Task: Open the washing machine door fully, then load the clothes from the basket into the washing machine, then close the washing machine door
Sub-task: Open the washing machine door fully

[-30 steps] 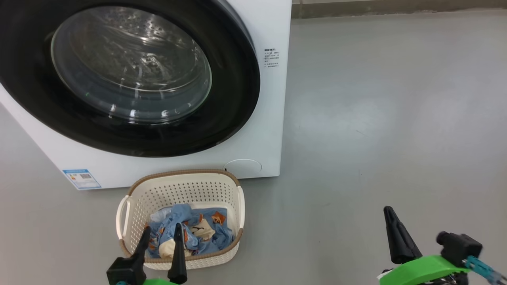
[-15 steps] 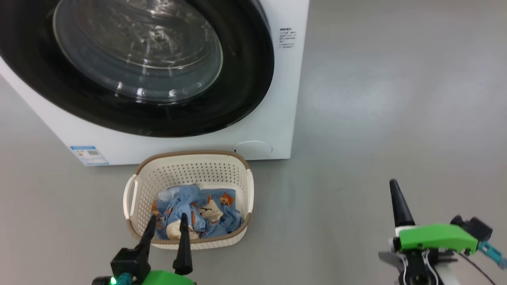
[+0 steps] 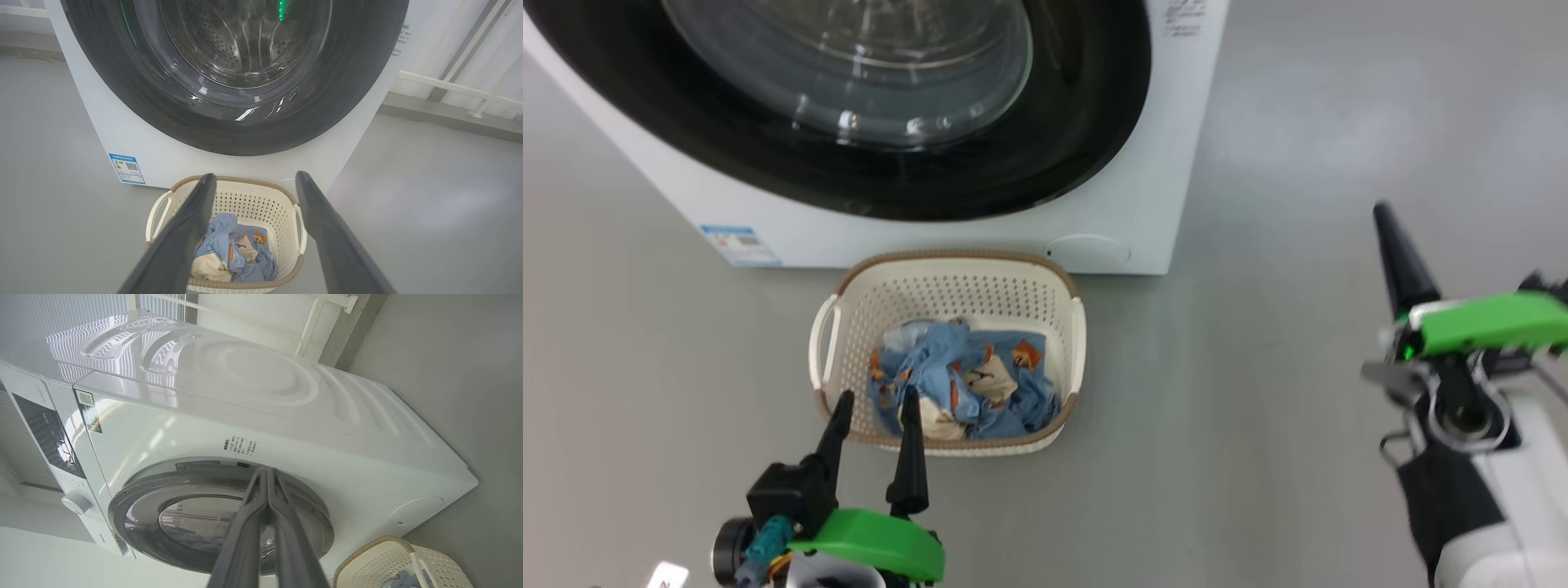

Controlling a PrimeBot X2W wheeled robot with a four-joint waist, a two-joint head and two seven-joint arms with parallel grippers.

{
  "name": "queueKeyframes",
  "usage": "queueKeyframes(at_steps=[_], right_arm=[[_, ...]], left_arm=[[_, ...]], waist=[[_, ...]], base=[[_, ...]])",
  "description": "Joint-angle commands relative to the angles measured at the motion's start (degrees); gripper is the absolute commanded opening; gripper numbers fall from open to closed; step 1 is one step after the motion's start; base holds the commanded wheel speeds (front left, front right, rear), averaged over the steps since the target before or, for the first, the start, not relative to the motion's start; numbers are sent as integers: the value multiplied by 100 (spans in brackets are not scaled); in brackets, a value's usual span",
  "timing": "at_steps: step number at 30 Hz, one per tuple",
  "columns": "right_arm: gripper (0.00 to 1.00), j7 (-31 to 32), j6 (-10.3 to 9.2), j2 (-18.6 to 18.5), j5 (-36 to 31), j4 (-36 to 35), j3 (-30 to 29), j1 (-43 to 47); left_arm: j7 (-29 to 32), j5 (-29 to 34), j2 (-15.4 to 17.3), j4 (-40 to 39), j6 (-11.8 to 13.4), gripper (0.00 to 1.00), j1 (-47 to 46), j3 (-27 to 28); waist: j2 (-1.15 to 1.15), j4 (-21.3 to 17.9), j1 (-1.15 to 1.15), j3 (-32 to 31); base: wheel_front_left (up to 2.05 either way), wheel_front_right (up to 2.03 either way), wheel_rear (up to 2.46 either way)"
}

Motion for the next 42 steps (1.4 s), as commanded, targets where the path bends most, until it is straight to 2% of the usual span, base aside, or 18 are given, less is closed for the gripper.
queueKeyframes(at_steps=[1,11,24,42], right_arm=[[0,120,57,7,29,-108,43,-295],[0,865,57,-227,-72,292,-231,-1527],[0,1991,57,-115,-181,1090,-438,-3127],[0,2417,57,-78,-668,2157,-836,-4509]], left_arm=[[-37,-34,53,-164,-20,100,-207,167],[-37,-180,53,-248,-45,100,-422,50],[-37,-418,53,-312,10,100,-685,-260],[-37,-624,53,-361,56,100,-778,-408]], waist=[[0,232,0,281],[0,564,0,798],[0,997,0,1247],[0,1287,0,1433]], base=[[0,0,0],[0,0,0],[0,0,0],[0,0,0]])
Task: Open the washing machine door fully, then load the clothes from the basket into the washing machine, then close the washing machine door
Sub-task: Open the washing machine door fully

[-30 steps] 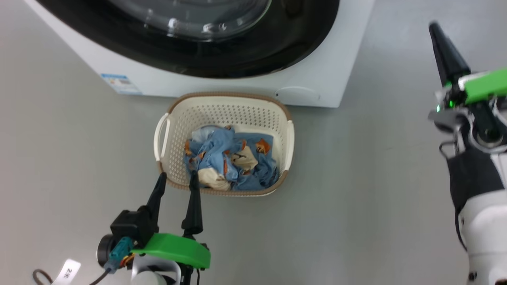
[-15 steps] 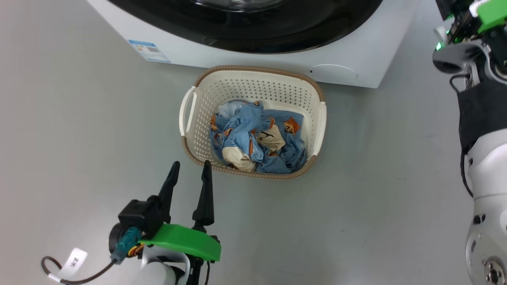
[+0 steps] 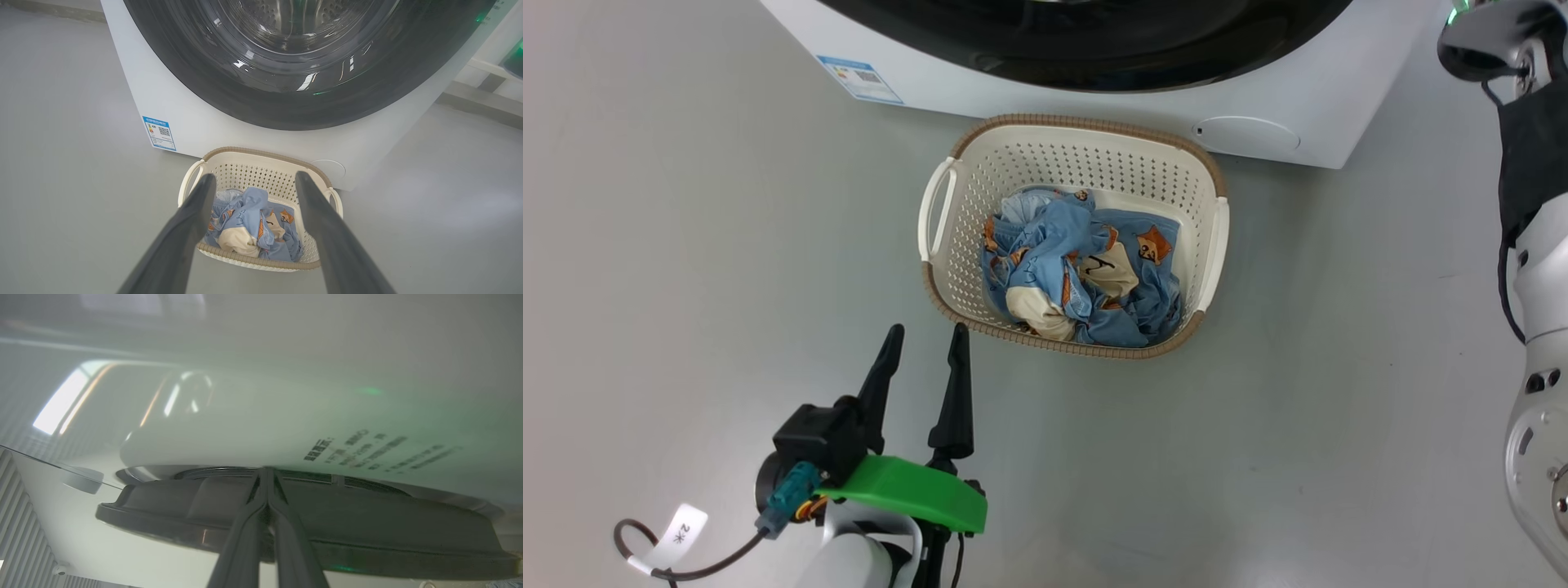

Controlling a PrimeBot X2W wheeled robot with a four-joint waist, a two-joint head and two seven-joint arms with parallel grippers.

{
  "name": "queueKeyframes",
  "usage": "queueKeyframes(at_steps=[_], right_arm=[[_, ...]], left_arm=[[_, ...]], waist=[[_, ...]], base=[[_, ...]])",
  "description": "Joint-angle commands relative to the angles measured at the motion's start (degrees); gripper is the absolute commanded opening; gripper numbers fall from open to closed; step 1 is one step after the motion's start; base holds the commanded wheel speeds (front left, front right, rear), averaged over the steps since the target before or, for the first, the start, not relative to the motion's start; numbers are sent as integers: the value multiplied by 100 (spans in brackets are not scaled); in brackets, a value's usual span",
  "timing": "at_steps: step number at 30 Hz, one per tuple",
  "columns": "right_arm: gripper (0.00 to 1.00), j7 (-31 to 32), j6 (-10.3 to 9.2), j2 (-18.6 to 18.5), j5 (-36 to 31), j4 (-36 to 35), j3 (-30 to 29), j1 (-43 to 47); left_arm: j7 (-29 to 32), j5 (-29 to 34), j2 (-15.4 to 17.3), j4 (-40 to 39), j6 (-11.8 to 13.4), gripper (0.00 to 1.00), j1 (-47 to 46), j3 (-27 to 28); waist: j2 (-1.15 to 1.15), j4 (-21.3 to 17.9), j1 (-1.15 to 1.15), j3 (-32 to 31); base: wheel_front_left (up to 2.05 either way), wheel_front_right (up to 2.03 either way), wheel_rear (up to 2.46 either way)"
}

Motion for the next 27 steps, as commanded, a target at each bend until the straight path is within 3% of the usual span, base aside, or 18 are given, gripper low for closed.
queueKeyframes(at_steps=[1,27], right_arm=[[0,74,57,141,-101,-79,3,-222],[0,816,57,219,-405,734,-533,-729]], left_arm=[[-37,-81,99,-150,48,100,-80,152],[-37,-87,99,-235,93,100,-112,5]], waist=[[0,20,0,22],[0,85,0,130]], base=[[0,0,0],[0,0,0]])
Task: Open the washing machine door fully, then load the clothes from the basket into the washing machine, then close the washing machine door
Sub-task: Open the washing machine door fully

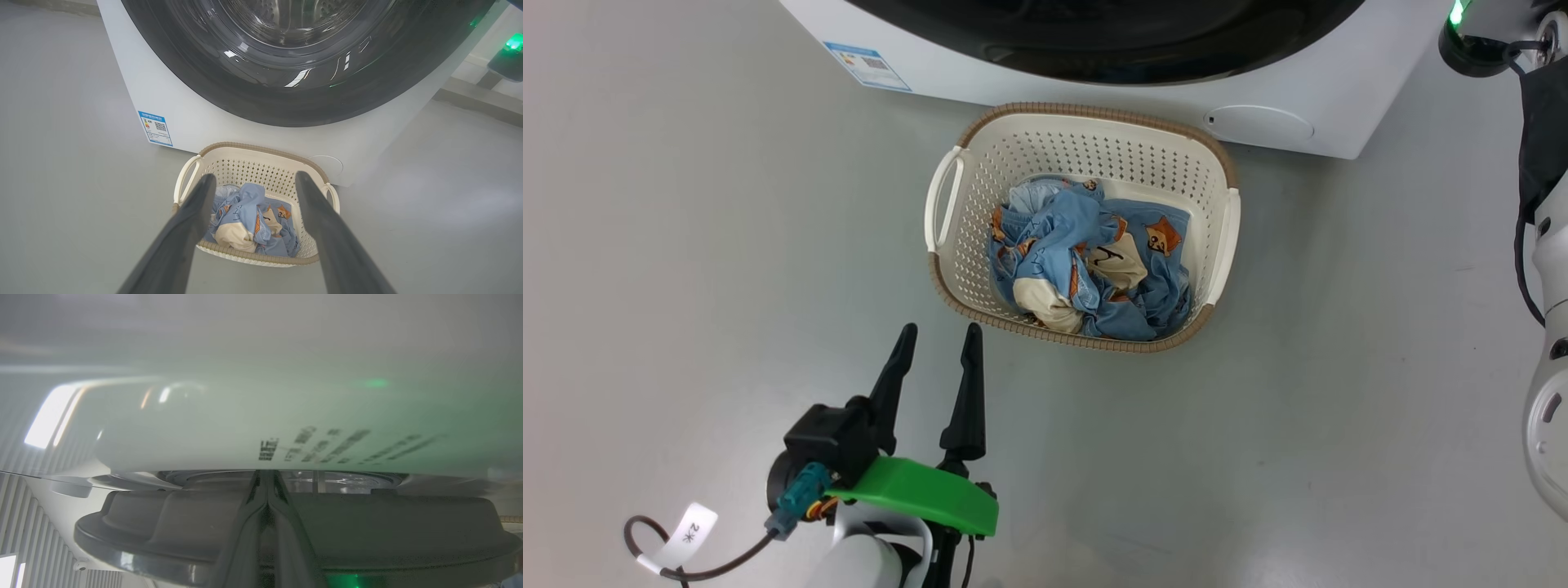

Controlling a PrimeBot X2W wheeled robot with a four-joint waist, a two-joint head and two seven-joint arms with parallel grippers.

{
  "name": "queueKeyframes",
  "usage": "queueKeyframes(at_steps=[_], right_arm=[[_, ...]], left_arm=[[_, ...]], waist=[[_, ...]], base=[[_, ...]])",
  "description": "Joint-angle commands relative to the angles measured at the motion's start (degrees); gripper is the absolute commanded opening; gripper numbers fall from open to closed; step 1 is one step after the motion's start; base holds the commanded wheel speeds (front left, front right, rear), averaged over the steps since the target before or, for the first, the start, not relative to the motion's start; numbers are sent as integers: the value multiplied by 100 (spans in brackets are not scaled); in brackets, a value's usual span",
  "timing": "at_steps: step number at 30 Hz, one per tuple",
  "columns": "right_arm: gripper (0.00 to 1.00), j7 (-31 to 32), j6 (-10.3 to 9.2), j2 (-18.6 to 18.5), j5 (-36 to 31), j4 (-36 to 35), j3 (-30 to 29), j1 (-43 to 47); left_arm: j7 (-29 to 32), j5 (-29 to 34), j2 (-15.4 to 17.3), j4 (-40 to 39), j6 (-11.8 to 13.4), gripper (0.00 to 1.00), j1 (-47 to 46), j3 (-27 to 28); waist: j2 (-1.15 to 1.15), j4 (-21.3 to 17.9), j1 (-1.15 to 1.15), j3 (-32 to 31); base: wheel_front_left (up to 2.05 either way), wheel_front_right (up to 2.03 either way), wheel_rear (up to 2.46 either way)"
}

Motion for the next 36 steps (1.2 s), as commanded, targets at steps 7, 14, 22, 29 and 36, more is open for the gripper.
queueKeyframes(at_steps=[7,14,22,29,36], right_arm=[[0,372,57,262,-75,128,-66,-254],[0,456,57,297,-187,166,-138,-215],[0,530,57,388,-273,115,-231,-83],[0,590,57,457,-342,117,-303,22],[0,721,57,522,-438,73,-356,159]], left_arm=[[-37,-18,104,-151,58,100,-93,143],[-37,-17,104,-152,62,100,-92,156],[-37,-17,104,-130,56,100,-102,166],[-37,2,104,-122,58,100,-113,154],[-37,34,104,-106,52,100,-87,169]], waist=[[0,8,0,-4],[0,-12,0,-34],[0,-44,0,-90],[0,-80,0,-139],[0,-122,0,-206]], base=[[0,0,0],[0,0,0],[0,0,0],[0,0,0],[0,0,0]])
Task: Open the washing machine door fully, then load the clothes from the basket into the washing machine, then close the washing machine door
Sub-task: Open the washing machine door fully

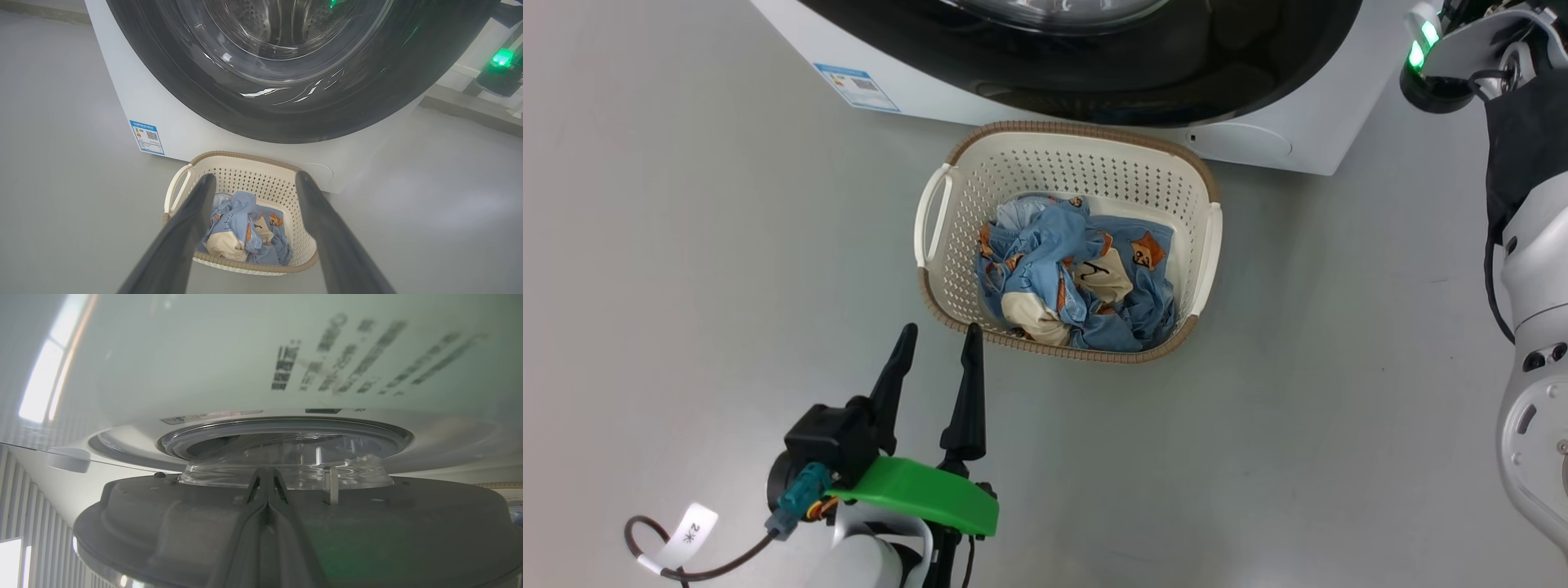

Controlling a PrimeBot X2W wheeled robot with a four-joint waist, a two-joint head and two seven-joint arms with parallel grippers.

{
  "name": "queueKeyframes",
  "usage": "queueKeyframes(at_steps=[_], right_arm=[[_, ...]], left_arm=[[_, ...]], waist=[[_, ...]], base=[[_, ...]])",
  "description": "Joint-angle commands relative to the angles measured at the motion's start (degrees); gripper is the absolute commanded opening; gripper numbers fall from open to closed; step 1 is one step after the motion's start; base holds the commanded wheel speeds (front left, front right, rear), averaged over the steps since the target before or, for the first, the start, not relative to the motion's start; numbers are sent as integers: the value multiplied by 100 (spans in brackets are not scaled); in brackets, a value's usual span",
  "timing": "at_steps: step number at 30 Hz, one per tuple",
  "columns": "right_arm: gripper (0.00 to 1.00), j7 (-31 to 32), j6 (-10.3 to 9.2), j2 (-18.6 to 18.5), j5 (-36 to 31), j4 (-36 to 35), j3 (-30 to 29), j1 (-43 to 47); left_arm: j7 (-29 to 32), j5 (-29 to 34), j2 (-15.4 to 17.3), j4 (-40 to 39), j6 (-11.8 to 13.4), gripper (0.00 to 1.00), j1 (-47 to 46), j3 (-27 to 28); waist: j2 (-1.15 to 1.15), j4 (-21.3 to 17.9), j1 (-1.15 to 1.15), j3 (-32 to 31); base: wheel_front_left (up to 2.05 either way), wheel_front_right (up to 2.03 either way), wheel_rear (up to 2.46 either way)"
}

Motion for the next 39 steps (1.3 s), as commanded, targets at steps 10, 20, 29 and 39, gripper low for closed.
queueKeyframes(at_steps=[10,20,29,39], right_arm=[[0,362,57,401,-160,-249,27,372],[0,563,57,450,-169,-440,78,714],[0,682,57,453,147,-599,410,1080],[0,745,57,454,650,-757,1050,1509]], left_arm=[[-37,84,104,-61,34,100,-38,225],[-37,143,104,-66,36,100,20,241],[-37,179,104,-35,9,100,76,254],[-37,228,104,-25,10,100,207,258]], waist=[[0,-69,0,-186],[0,-126,0,-328],[0,-84,0,-450],[0,-88,0,-616]], base=[[0,0,0],[0,0,0],[0,0,0],[0,0,0]])
